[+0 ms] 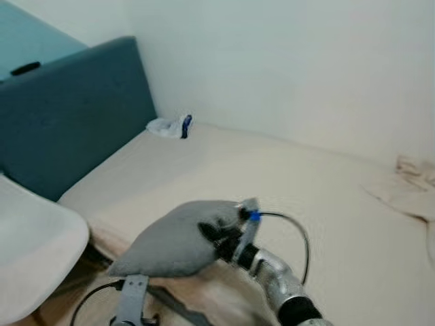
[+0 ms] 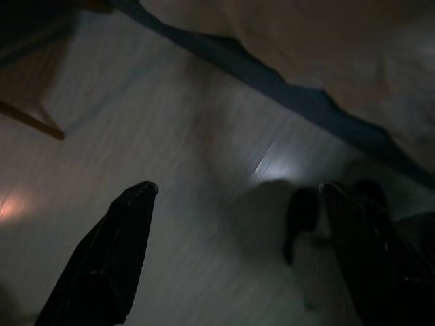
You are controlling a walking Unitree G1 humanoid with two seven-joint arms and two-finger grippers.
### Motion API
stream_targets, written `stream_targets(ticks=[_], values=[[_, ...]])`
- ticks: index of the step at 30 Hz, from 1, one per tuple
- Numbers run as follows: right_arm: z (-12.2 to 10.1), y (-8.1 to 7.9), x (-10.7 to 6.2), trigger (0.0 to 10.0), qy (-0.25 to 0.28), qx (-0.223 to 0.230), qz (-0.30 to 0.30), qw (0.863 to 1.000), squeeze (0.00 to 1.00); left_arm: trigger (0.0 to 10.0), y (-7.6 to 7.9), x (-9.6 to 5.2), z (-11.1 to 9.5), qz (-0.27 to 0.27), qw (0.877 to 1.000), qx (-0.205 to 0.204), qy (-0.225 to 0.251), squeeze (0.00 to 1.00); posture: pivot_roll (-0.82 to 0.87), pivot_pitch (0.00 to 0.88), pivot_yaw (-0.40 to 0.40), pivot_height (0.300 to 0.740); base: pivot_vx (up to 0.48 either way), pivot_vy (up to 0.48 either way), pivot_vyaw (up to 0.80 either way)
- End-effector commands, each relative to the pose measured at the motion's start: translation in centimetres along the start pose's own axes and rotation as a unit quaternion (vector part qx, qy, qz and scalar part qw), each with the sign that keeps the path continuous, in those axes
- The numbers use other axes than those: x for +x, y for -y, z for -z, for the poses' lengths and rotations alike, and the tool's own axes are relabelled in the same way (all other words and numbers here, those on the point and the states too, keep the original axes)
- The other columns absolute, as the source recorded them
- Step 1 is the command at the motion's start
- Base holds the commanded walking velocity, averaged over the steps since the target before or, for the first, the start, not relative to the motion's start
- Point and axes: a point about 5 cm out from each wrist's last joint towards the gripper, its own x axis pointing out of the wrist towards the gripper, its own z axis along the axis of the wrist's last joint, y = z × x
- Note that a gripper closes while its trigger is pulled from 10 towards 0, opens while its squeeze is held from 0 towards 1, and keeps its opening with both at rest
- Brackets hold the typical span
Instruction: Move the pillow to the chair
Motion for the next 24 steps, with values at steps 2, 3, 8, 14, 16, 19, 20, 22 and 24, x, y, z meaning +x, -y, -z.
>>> stream_targets(ticks=[2,3,8,14,16,19,20,22,24], values=[[-0.4,-1.0,0.8,10.0,0.014,-0.021,-0.024,0.999,0.0,10.0,-0.4,-0.1,0.5,0.002,1.0,-0.002,-0.007,0.0,-0.1,0.0,0.078,0.74,0.0,0.0,0.78],[-0.3,-1.0,0.7,10.0,0.013,-0.021,-0.024,0.999,0.0,10.0,-0.3,-0.1,0.5,0.004,1.0,-0.001,-0.007,0.0,-0.1,0.0,0.078,0.74,0.0,0.0,0.77],[0.0,-1.1,0.6,10.0,0.006,-0.024,-0.024,0.999,0.0,10.0,-0.3,-0.2,0.9,0.008,1.0,0.007,-0.013,0.0,-0.1,0.0,0.074,0.74,0.0,-0.266,0.77],[0.4,-1.1,0.5,10.0,-0.017,-0.043,-0.028,0.999,0.0,10.0,-0.3,-0.3,1.3,0.004,1.0,-0.002,-0.018,0.0,-0.1,0.0,0.063,0.74,0.0,-0.392,0.77],[1.5,-0.2,0.0,10.0,-0.062,-0.071,0.013,0.995,0.0,10.0,0.1,-0.2,1.3,0.01,1.0,-0.009,-0.018,0.0,-0.11,0.0,0.046,0.74,0.0,0.0,0.62],[2.8,1.1,-1.2,10.0,-0.113,-0.091,0.063,0.987,0.0,10.0,0.5,-0.2,1.3,0.015,1.0,-0.011,-0.018,0.0,-0.11,0.0,0.027,0.74,0.0,0.0,0.16],[2.8,1.1,-1.2,10.0,-0.113,-0.091,0.063,0.987,0.0,10.0,0.5,-0.2,1.3,0.015,1.0,-0.011,-0.018,0.0,-0.11,0.0,0.027,0.74,0.0,0.0,0.0],[3.8,1.9,-2.2,10.0,-0.139,-0.089,0.091,0.982,0.0,10.0,0.8,-0.2,1.4,0.017,1.0,-0.014,-0.019,0.0,-0.11,0.0,-0.011,0.74,0.0,0.0,0.0],[5.3,3.0,-4.2,10.0,-0.175,-0.084,0.124,0.973,0.0,10.0,1.2,-0.2,1.5,0.017,0.999,-0.028,-0.019,0.0,-0.1,0.0,-0.045,0.74,0.0,0.0,0.0]])
